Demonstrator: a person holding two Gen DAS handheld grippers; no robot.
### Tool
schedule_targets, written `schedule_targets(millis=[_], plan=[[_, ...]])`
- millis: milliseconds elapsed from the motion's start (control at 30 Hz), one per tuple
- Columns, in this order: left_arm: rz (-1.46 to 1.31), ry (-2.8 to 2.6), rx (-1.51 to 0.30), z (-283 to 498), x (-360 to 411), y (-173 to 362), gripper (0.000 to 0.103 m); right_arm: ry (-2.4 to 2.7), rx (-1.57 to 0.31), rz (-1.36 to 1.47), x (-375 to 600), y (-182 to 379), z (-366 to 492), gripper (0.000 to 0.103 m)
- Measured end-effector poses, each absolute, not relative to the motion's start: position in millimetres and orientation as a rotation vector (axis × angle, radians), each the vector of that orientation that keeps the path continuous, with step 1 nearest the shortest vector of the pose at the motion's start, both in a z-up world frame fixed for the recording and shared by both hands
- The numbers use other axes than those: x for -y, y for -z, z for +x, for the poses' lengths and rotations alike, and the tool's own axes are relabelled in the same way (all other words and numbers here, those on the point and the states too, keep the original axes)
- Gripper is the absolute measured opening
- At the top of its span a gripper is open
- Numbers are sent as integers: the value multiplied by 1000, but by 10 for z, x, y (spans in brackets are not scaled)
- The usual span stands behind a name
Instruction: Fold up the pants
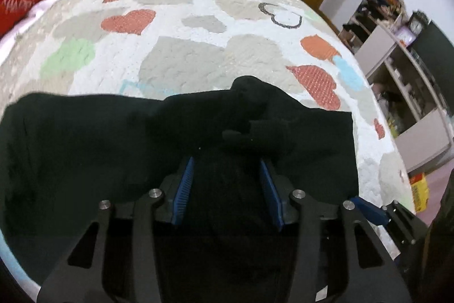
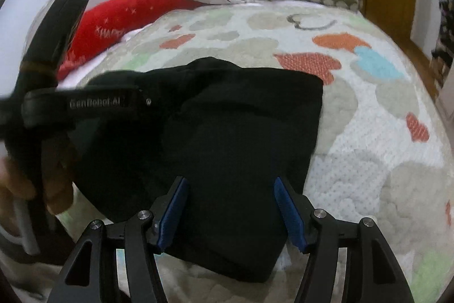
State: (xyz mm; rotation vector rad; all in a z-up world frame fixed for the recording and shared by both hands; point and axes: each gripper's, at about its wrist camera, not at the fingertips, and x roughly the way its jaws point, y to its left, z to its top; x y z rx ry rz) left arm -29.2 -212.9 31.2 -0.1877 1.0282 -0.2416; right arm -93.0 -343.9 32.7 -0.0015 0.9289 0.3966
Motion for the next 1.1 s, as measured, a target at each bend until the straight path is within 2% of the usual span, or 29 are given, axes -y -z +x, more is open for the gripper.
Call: schedule_targets(millis=[233,400,633,767,833,1100], plan=[[-185,229,-1015,-426,2022,-441,47,-430,-909,90,3575,-590,-904,62],[-141,185,-969,-606,1926,-567,47,-420,-874,109,3544,-733,-786,66],[-104,118,-909,-815,1727,-732,47,-443,-898,105,3209,-671,-472,67],[-114,77,-900,-904,1588,-750,47,-444,-939,54,2946,-454,-335,67],[-113,64,-899,-947,1528,-749,47,-439,-934,29,2881,-369,-334,71],[-141,17,-865,-1046,1350,-812,47,-460,-849,51,2974,-688,-475,73]])
